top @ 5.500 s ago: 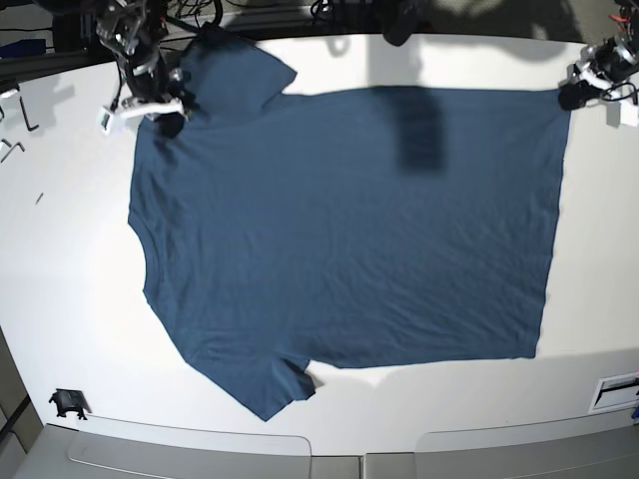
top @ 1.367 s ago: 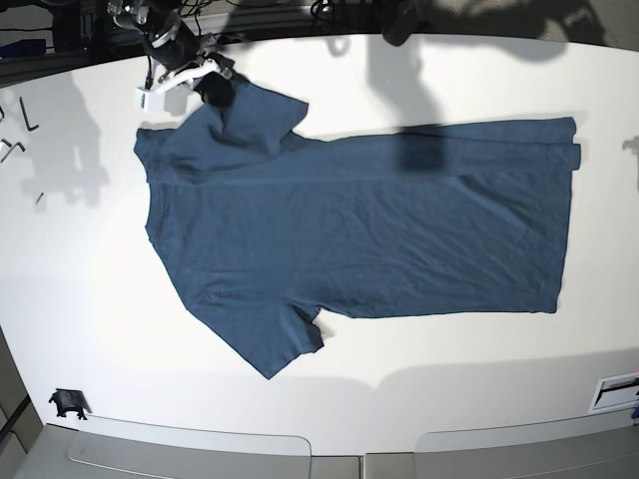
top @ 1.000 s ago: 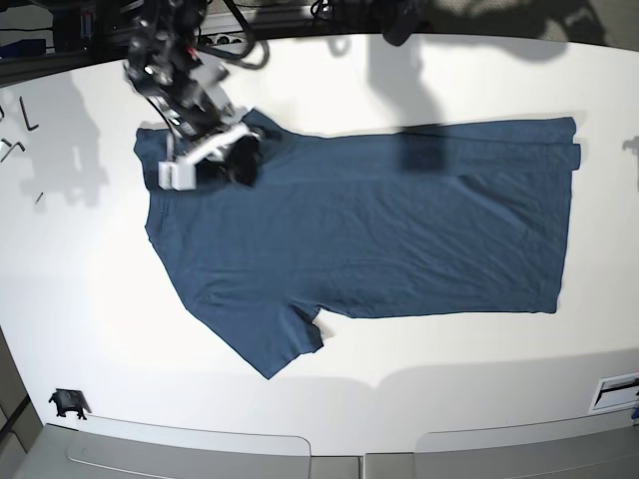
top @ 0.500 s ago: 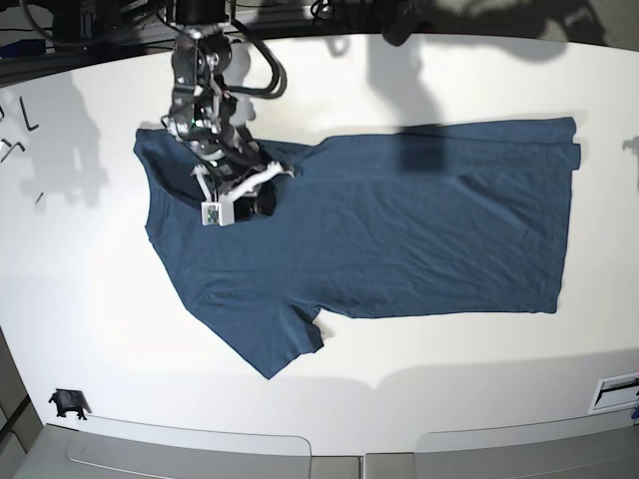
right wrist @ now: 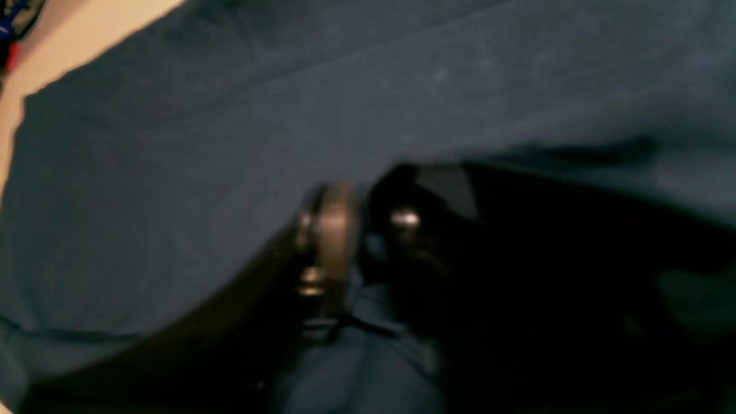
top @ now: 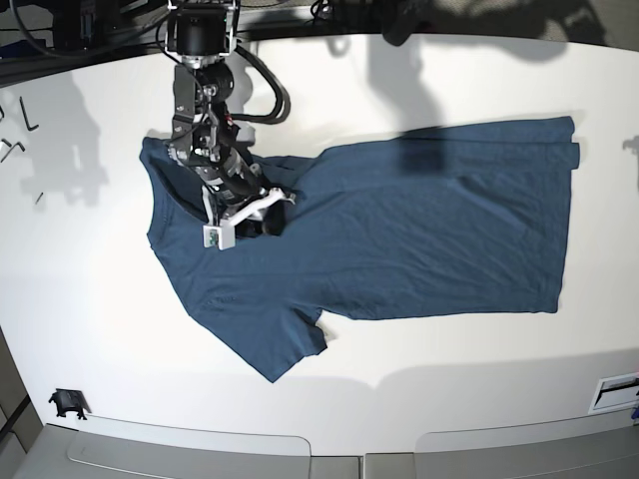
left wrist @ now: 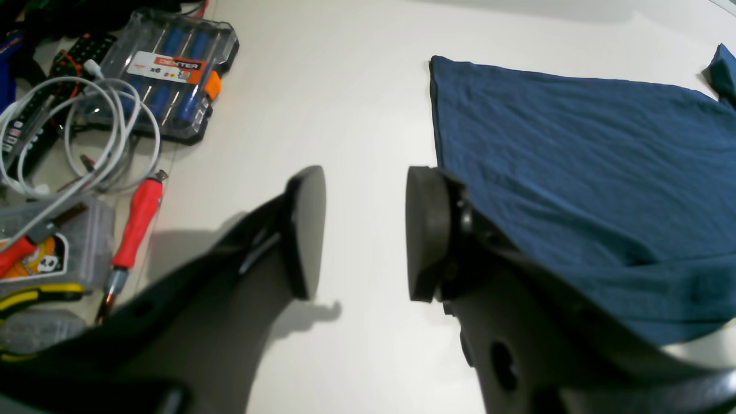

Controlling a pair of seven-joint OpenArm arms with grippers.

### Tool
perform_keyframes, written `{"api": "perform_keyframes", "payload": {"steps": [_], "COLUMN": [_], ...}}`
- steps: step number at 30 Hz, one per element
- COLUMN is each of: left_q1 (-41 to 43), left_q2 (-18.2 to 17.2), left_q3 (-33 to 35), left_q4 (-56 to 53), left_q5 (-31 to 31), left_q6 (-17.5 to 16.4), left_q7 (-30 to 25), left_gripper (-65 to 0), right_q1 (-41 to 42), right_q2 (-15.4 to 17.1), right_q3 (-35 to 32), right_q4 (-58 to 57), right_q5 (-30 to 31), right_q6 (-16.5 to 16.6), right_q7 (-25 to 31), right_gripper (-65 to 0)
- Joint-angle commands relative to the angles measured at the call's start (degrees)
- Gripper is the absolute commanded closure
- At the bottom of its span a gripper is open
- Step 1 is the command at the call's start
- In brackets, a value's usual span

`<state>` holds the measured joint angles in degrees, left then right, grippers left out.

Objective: Fold the T-shirt properly
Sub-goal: 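Reach the right gripper down to the sleeve and grasp it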

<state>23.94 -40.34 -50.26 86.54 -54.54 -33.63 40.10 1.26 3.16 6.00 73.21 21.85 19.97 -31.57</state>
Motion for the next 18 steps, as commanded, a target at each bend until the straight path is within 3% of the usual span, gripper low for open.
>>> {"api": "perform_keyframes", "payload": {"steps": [1,3,8,18], "left_q1": [-0.13,-0.13,-0.13,-0.13], "left_q2": [-1.57,-1.57,-1.57,-1.55], "left_q3": [-0.7,-0.7,-0.7,-0.7], "left_q4": [0.98,0.98,0.98,0.98], "left_q5": [-1.03,-1.03,-1.05,-1.05], "left_q6": [-0.24,-0.24,-0.24,-0.24], "left_q7": [-0.66,0.09,0.61,0.96], "left_gripper": [-20.9,-20.9,-20.9,-20.9], "right_q1": [1.27,1.46,1.57,1.6], "right_q2": [0.17,0.17,0.2,0.5], "right_q3": [-0.02,-0.02,0.04,1.46], "right_q4": [1.55,3.15,10.71,20.74], "right_q5": [1.36,1.79,0.63,-9.7], "right_q6": [0.59,0.59,0.59,0.52], "right_q7": [-0.44,-3.1,-9.88,-12.63], "right_gripper": [-23.9,-30.1,-30.0,-29.9]}}
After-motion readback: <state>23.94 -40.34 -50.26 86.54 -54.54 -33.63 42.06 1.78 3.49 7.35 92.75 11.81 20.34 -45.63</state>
